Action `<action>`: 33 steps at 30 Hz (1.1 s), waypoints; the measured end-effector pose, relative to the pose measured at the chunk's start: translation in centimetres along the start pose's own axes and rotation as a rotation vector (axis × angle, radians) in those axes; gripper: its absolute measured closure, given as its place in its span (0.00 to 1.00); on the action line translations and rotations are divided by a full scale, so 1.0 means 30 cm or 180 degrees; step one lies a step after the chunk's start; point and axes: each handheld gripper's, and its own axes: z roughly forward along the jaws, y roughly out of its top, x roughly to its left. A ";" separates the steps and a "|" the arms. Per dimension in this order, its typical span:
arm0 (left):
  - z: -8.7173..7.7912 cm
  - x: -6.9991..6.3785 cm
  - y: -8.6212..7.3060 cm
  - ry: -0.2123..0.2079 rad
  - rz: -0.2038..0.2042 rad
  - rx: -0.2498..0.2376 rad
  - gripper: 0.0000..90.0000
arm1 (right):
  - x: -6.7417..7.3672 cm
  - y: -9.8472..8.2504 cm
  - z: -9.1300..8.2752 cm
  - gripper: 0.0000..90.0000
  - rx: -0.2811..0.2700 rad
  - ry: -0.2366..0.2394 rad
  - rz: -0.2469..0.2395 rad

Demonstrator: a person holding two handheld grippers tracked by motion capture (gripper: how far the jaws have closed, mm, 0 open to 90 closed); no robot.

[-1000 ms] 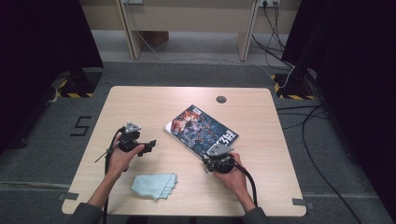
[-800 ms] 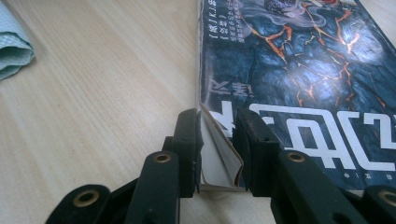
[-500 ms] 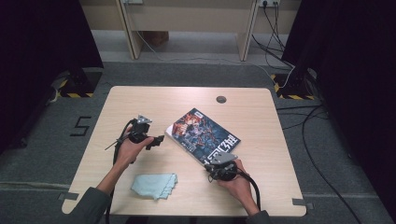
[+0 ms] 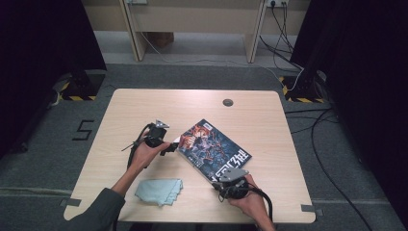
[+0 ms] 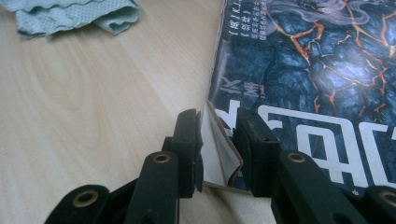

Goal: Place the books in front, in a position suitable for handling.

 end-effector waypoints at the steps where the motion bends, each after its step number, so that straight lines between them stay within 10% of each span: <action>1: 0.005 -0.009 0.007 -0.0025 -0.0004 -0.0020 0.26 | 0.002 -0.002 -0.001 0.78 -0.0002 0.0016 -0.0015; 9: 0.064 -0.059 0.020 0.0243 0.0377 0.0410 0.25 | 0.013 0.000 -0.008 0.78 0.0071 -0.0022 -0.0097; 14: 0.063 -0.033 0.003 0.0113 0.0130 0.0473 0.21 | 0.000 -0.002 -0.015 0.78 0.0096 -0.0032 -0.0111; 20: 0.033 -0.059 -0.017 0.0120 0.0258 0.0548 0.23 | -0.020 0.000 -0.022 0.77 0.0249 -0.0269 -0.0194; 25: 0.000 -0.091 -0.042 0.0009 0.0332 0.0657 0.30 | -0.087 0.019 -0.006 0.73 0.0434 -0.0538 -0.0311; 33: -0.024 -0.117 -0.081 -0.0169 0.0171 0.0666 0.31 | -0.244 0.070 0.041 0.68 0.0494 -0.0705 0.0072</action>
